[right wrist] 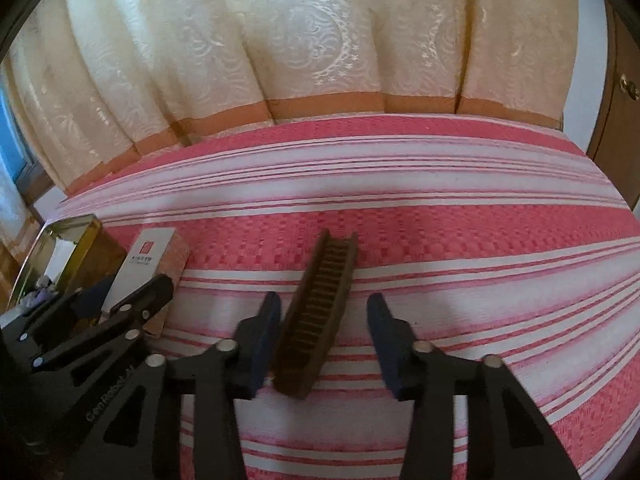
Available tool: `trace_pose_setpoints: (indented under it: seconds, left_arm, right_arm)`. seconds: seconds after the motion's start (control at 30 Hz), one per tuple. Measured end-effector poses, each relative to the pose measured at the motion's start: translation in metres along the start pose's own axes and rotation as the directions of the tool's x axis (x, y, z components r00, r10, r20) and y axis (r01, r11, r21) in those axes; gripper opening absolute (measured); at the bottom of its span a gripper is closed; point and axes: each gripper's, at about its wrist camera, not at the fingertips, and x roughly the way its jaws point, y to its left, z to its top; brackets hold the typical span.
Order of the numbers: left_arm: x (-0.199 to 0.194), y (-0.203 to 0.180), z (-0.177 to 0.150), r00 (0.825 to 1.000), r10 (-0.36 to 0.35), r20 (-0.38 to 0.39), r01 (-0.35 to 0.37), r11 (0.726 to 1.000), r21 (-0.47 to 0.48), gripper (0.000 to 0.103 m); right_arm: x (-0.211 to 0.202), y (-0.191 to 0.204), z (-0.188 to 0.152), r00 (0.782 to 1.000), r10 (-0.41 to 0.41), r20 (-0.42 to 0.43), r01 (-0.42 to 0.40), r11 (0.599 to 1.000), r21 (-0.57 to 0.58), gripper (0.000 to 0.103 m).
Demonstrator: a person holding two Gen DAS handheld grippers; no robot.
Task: Organize rigid objects
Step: 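Grasp the brown wooden comb with the right tool, then lift and carry the white box and comb toward the tin tray with both tools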
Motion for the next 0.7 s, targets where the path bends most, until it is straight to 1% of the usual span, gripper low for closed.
trace_pose_setpoints:
  seconds: [0.1,0.37,0.47,0.53,0.7]
  left_arm:
    - [-0.004,-0.001,-0.001,1.000,-0.011,0.015,0.011,1.000,0.006,0.041]
    - [-0.011,-0.003,-0.007,0.999,-0.049,0.017,0.049,0.999,0.011,0.041]
    - [-0.018,-0.003,-0.011,0.998,-0.050,0.041,0.050,0.999,0.008,0.041]
    - [-0.025,-0.003,-0.015,0.997,-0.049,0.059,0.049,0.999,0.008,0.041]
    - [-0.043,-0.003,-0.021,0.990,-0.021,0.139,0.020,1.000,0.007,0.041]
  right_arm:
    - [-0.005,0.002,-0.004,1.000,0.007,0.007,-0.007,1.000,-0.005,0.030]
    - [-0.014,-0.015,-0.012,0.997,0.075,0.013,-0.075,0.995,0.064,0.028]
    - [-0.020,-0.021,-0.014,0.996,0.085,0.028,-0.088,0.992,0.090,0.028]
    - [-0.024,-0.022,-0.016,0.996,0.077,0.040,-0.081,0.992,0.096,0.028]
    - [-0.045,-0.021,-0.023,0.991,0.052,0.120,-0.062,0.995,0.081,0.028]
